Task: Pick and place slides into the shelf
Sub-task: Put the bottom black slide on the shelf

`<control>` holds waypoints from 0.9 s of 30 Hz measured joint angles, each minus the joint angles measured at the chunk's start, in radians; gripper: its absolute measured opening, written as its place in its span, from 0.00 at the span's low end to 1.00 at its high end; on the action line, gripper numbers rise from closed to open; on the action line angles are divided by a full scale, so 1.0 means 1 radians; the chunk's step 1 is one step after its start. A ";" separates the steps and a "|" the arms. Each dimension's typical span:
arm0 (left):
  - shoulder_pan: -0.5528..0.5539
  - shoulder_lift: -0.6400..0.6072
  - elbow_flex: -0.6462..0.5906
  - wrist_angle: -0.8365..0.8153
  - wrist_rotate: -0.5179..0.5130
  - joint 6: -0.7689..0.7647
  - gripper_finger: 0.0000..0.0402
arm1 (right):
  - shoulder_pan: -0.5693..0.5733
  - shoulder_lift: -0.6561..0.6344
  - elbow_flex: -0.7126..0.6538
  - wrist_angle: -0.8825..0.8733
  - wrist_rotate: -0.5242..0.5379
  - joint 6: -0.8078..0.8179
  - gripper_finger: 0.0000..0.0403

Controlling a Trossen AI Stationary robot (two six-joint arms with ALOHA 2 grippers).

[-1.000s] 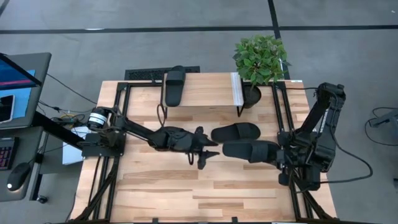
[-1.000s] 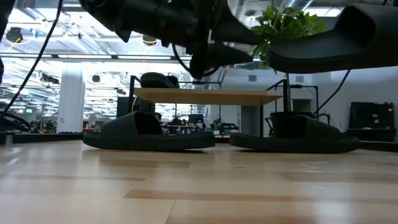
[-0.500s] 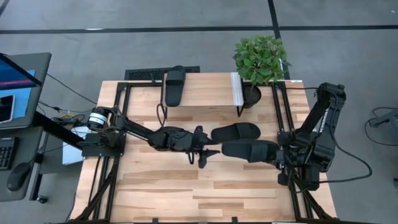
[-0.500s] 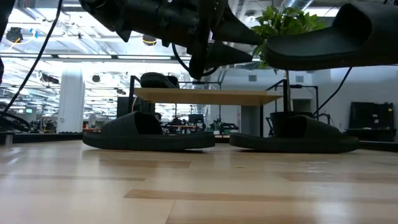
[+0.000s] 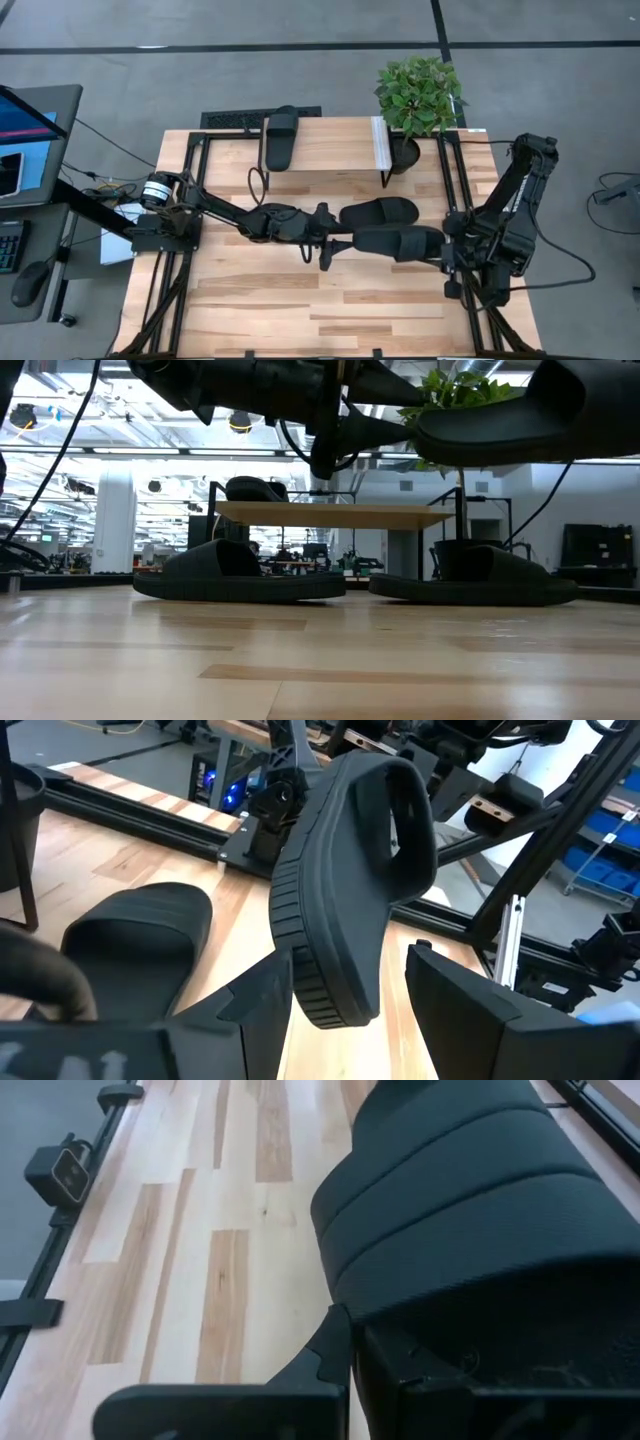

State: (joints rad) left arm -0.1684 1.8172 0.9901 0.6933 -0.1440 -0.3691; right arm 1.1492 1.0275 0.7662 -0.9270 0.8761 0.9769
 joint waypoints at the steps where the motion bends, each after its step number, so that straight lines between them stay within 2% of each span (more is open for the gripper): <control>1: 0.000 0.000 0.000 -0.001 0.000 0.000 0.46 | 0.000 0.000 0.000 0.009 0.000 -0.010 0.00; 27: -0.002 0.000 0.000 -0.039 0.008 -0.039 0.46 | 0.001 0.000 0.000 0.128 0.018 -0.174 0.00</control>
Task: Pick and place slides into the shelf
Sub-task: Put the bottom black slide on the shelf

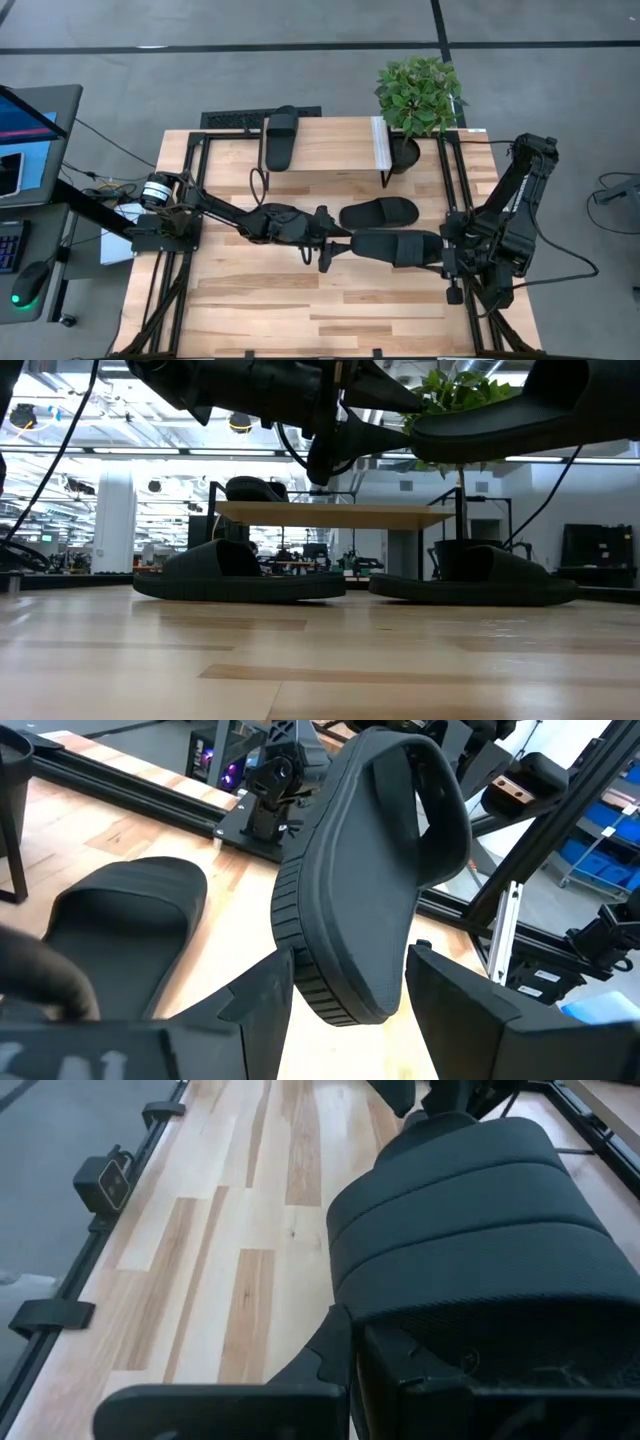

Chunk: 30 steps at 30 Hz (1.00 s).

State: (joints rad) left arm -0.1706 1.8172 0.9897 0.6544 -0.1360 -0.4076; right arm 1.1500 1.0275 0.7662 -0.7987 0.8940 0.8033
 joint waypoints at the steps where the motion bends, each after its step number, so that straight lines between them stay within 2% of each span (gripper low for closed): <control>1: -0.002 0.000 0.000 0.000 0.000 0.000 0.46 | 0.000 0.000 0.000 0.000 0.000 -0.005 0.00; 30: -0.032 0.000 0.000 -0.013 0.000 -0.007 0.46 | 0.058 0.001 0.000 0.056 0.000 -0.029 0.00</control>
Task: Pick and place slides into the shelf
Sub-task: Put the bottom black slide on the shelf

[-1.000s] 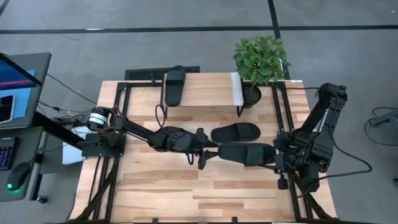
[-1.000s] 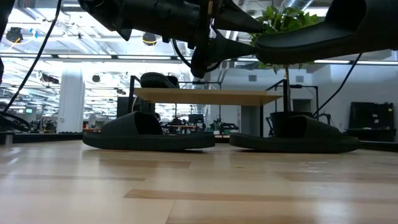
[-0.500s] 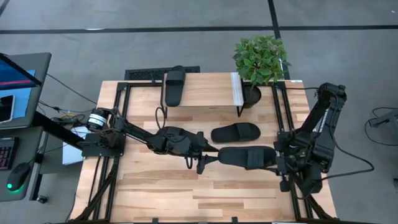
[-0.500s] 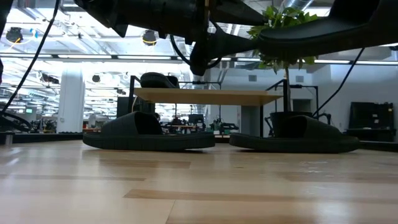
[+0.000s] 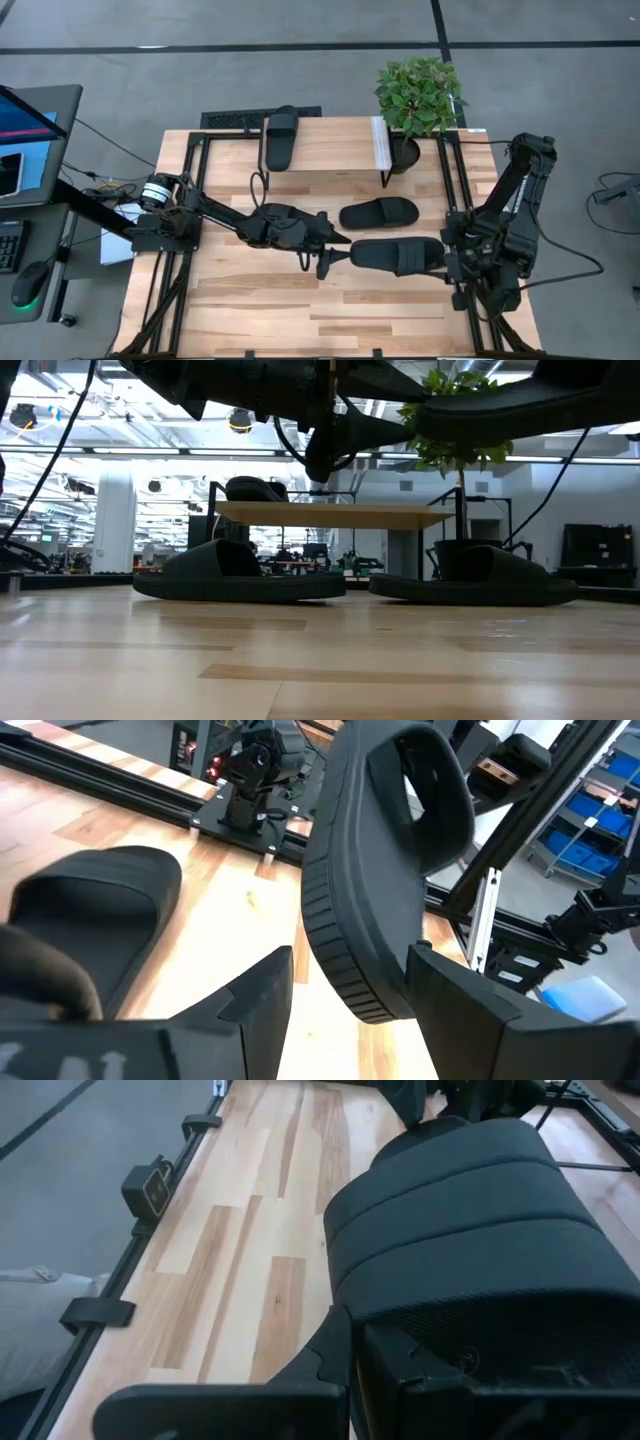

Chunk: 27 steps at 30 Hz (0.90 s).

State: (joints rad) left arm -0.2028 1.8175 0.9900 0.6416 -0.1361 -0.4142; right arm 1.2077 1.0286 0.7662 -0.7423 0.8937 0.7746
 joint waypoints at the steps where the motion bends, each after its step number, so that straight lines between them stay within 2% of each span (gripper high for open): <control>1: 0.000 0.000 0.000 -0.001 0.000 0.000 0.46 | 0.003 0.000 0.000 -0.001 0.001 0.000 0.00; 10: 0.000 0.000 0.000 0.008 0.001 0.000 0.46 | 0.012 0.000 0.000 0.025 0.006 -0.048 0.00; 27: 0.000 0.000 0.000 0.065 -0.009 -0.016 0.46 | -0.072 0.000 0.000 0.034 0.001 -0.188 0.00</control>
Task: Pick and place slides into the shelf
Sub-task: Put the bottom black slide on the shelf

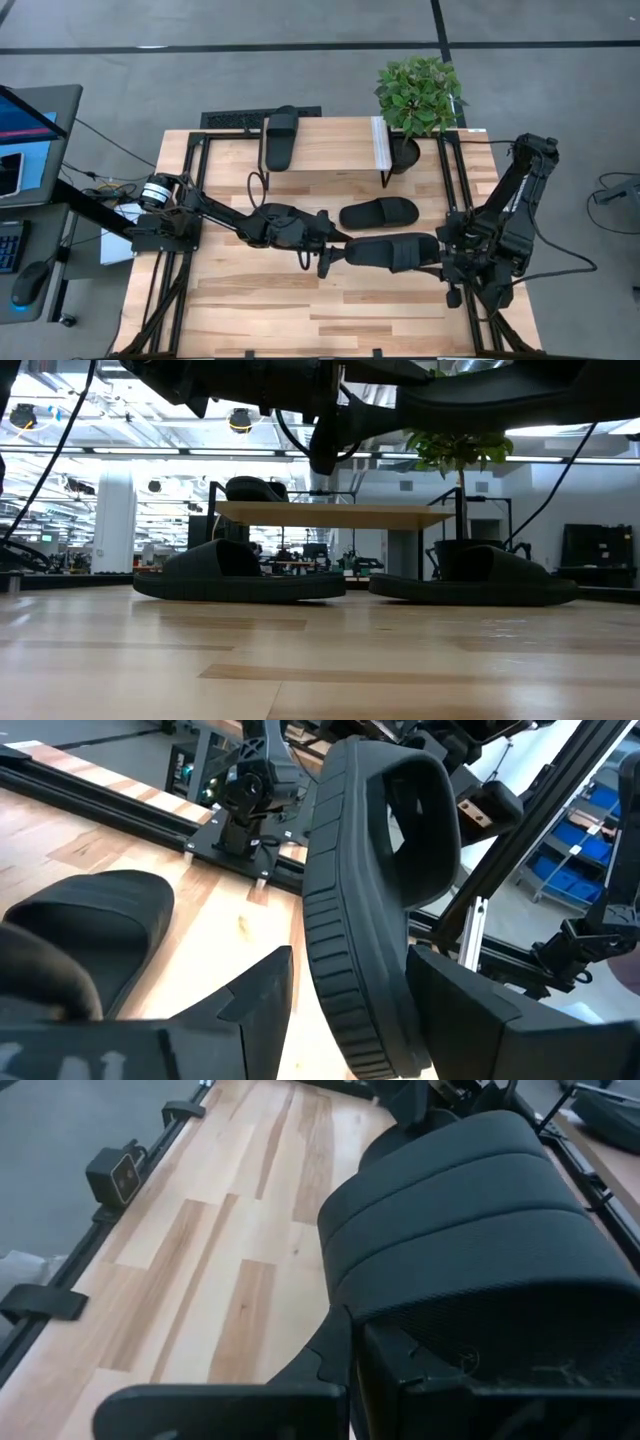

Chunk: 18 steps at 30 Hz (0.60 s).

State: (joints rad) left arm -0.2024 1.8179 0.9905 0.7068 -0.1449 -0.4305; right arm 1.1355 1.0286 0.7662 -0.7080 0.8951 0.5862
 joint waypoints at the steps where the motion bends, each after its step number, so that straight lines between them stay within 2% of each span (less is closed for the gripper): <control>1: 0.000 0.000 0.000 0.000 -0.002 -0.002 0.46 | -0.002 0.000 0.000 0.003 0.000 -0.010 0.00; 8: 0.000 0.000 0.000 0.000 -0.002 0.001 0.43 | -0.025 0.000 0.000 0.013 -0.003 -0.046 0.00; 11: -0.005 0.000 0.000 -0.002 0.001 0.052 0.32 | -0.027 0.000 0.000 0.013 -0.003 -0.049 0.00; 15: -0.005 0.000 0.000 0.004 -0.010 0.074 0.10 | -0.026 0.000 0.000 0.018 -0.004 -0.064 0.00; 18: -0.007 0.000 0.000 0.006 -0.040 0.090 0.10 | -0.026 0.000 0.000 0.017 -0.003 -0.064 0.00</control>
State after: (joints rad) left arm -0.2089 1.8179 0.9905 0.7124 -0.1849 -0.3408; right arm 1.1091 1.0286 0.7662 -0.6907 0.8917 0.5224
